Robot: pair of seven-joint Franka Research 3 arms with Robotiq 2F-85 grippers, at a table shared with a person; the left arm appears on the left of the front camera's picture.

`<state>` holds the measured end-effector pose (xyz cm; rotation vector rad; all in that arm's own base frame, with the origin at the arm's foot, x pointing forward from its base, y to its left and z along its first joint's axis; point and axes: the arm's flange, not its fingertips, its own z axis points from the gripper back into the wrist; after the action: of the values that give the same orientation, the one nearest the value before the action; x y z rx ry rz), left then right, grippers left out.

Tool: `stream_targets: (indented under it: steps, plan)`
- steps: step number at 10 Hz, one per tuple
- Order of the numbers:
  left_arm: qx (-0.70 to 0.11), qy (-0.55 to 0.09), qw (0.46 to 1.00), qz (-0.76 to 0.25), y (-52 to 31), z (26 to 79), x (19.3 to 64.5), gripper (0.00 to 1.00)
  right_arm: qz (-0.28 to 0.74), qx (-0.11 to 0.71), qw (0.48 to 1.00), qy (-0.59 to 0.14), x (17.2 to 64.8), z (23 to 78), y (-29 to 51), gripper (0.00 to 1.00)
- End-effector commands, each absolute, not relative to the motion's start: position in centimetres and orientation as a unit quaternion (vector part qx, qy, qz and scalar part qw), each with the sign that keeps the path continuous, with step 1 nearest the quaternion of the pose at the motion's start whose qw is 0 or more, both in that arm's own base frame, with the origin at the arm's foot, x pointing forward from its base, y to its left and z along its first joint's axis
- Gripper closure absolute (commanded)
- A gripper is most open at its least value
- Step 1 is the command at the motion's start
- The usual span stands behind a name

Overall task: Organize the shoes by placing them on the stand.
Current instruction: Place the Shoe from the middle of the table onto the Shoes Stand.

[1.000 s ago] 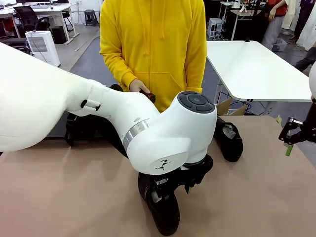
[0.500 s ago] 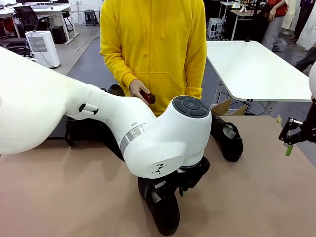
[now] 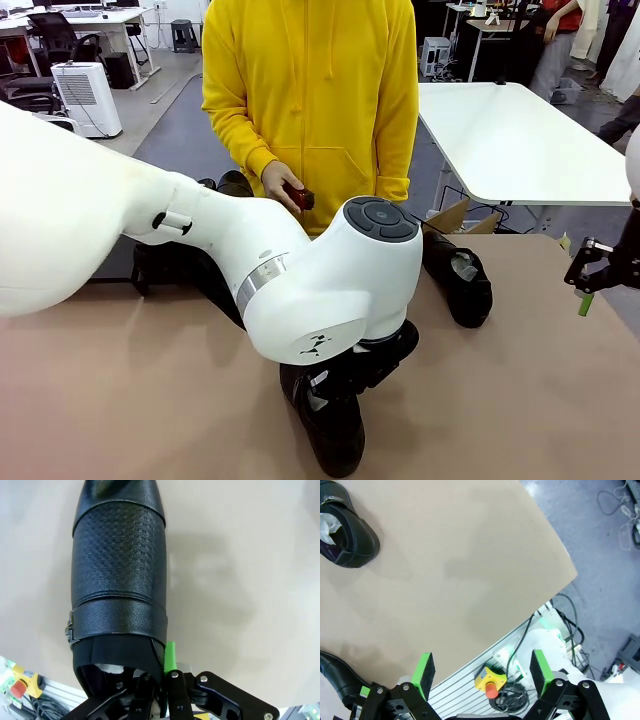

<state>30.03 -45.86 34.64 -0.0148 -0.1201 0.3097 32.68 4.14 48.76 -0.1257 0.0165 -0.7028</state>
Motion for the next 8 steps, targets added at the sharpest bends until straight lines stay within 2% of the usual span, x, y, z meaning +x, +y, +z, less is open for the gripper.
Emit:
stream_targets:
  steps: [1,2,3,5,8]
  plan:
    - [-0.006,-0.034,0.988,0.153,-44.5,34.3,29.5,1.00,-0.343,-0.058,0.938,0.002,32.9,48.9,4.0,0.00]
    - [-0.030,0.015,0.989,0.141,-44.2,35.8,28.9,1.00,-0.343,-0.058,0.938,0.002,32.9,48.9,4.0,0.00]
    - [-0.071,0.027,0.988,0.133,-43.8,39.4,28.4,1.00,-0.343,-0.058,0.938,0.002,32.9,48.9,4.0,0.00]
    - [-0.093,-0.020,0.991,0.089,-41.9,45.6,27.9,1.00,-0.343,-0.058,0.938,0.002,32.9,48.9,4.0,0.00]
    - [-0.060,-0.094,0.994,0.018,-37.8,50.8,27.8,1.00,-0.343,-0.058,0.938,0.002,32.9,48.9,4.0,0.00]
